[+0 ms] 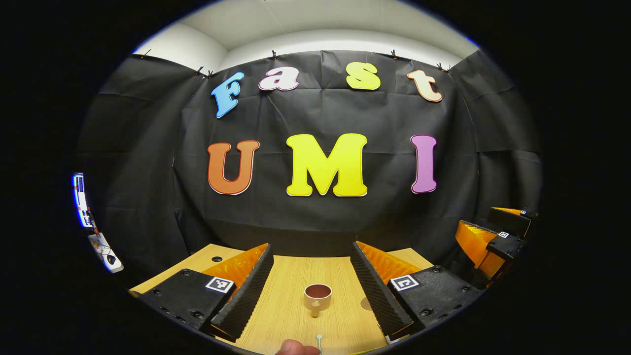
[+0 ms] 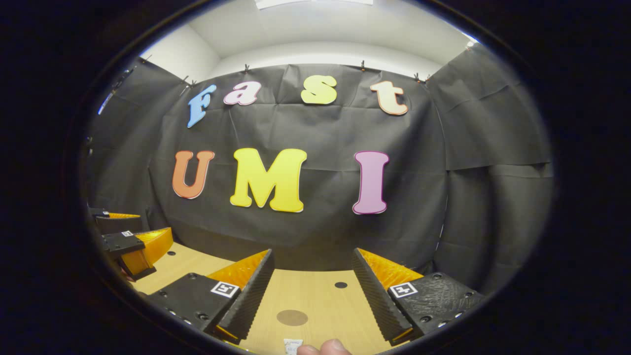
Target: Put the toothbrush and toothpaste on the desktop into the cup, then pick up the cup and place it on the coaster on the desktop.
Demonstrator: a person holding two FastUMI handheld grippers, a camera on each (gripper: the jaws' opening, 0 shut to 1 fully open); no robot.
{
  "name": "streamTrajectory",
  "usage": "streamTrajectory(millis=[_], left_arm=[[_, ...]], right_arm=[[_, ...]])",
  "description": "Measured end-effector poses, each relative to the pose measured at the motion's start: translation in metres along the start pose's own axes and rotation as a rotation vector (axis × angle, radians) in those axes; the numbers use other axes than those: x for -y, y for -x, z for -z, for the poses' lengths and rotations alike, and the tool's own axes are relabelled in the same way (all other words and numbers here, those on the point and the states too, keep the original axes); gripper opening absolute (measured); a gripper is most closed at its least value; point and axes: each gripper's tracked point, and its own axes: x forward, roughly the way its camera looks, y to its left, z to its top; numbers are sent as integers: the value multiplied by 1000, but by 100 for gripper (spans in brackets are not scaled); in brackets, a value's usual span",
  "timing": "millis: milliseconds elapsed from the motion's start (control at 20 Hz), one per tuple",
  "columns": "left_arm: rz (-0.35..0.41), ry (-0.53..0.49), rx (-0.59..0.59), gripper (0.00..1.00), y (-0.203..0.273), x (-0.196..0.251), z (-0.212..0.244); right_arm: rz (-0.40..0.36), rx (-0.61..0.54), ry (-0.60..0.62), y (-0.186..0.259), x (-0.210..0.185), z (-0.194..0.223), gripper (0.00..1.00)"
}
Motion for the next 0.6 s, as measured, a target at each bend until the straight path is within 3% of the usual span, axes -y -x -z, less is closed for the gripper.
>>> streamTrajectory(millis=[600], left_arm=[[-2, -7, -5, 99, 5, 1, 4]], right_arm=[[-23, -15, -14, 2, -2, 3, 97]])
